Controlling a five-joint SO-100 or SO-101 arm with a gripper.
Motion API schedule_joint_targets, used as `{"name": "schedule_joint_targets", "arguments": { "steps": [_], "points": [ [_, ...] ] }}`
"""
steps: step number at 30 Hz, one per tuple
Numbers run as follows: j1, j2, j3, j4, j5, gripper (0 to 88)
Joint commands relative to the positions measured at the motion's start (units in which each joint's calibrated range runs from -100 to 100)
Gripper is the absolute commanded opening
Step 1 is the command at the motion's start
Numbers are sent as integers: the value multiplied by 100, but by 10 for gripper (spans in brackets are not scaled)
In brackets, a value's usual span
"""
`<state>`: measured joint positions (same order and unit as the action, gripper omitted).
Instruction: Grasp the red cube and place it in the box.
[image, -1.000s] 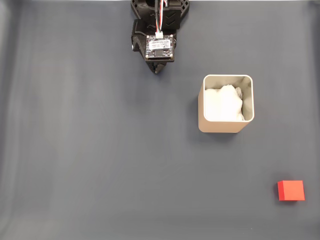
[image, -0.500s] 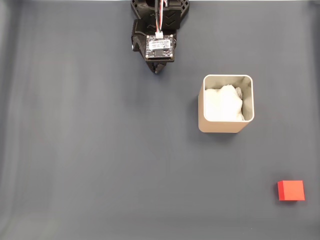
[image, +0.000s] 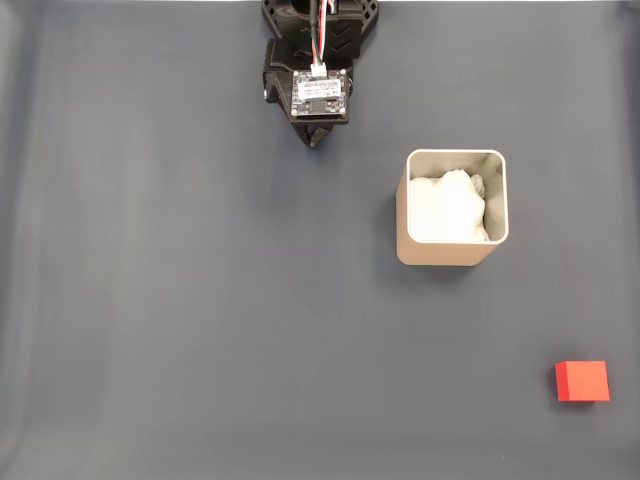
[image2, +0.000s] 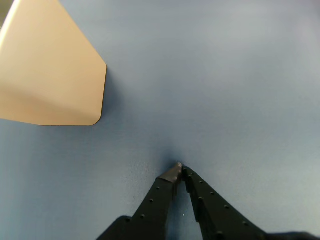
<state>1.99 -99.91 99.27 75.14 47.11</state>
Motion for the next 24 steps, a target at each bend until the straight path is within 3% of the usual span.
{"name": "schedule_joint_targets", "arguments": {
  "steps": [1,24],
  "points": [
    [-18,0,55,106,-34,9],
    [-25,0,55,106,24,2]
  ]
}}
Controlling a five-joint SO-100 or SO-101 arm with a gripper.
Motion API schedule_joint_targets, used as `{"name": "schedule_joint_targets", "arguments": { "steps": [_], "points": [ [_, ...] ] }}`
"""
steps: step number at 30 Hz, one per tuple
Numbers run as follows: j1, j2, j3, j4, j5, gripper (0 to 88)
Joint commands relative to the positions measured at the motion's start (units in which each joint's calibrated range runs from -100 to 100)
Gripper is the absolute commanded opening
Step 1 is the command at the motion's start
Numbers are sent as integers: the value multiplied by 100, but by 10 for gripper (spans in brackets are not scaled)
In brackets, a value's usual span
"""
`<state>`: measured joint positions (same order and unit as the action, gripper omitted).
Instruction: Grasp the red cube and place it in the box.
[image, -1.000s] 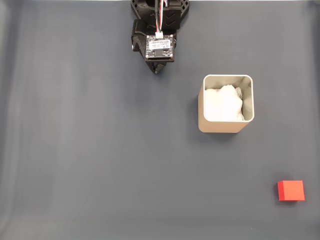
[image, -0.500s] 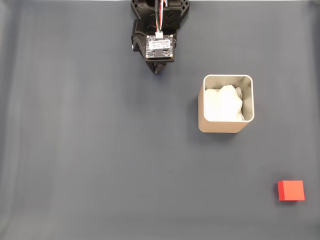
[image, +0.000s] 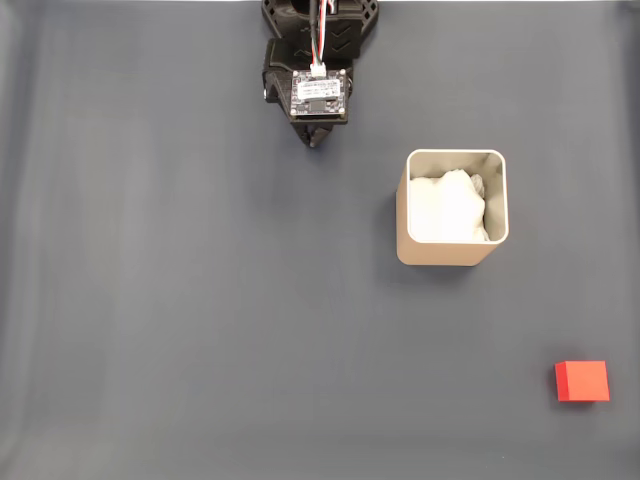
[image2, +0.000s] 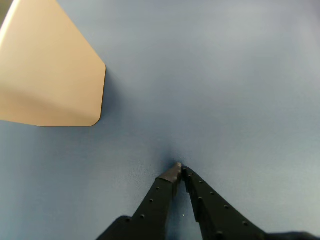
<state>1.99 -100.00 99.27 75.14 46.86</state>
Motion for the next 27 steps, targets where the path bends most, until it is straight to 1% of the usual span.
{"name": "schedule_joint_targets", "arguments": {
  "steps": [1,7,11,21,27],
  "points": [
    [-25,9,55,98,59,2],
    [3,9,55,-559,-73,2],
    [3,9,55,-1339,-200,2],
    [53,69,18,-3078,-337,2],
    [39,528,-556,-3719,-415,2]
  ]
}}
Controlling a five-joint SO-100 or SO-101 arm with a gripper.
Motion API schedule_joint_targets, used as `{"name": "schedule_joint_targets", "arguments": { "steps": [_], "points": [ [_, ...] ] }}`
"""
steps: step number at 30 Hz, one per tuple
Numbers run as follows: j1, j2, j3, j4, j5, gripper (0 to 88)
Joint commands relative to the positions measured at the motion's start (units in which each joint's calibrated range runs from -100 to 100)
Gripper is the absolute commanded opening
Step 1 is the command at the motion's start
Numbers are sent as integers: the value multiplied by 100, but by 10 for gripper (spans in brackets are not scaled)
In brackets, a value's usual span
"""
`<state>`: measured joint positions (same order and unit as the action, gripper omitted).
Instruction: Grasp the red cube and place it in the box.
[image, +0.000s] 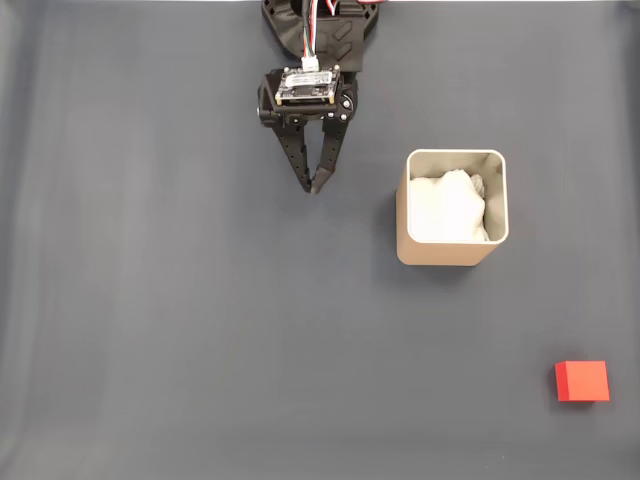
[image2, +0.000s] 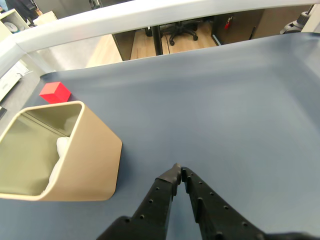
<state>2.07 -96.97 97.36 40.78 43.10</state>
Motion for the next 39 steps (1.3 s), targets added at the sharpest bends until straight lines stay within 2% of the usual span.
{"name": "schedule_joint_targets", "arguments": {
  "steps": [1,16,39],
  "points": [
    [24,346,-529,-315,-49,2],
    [-366,2535,-3391,-258,-54,2],
    [-2163,5062,-6791,382,274,8]
  ]
}}
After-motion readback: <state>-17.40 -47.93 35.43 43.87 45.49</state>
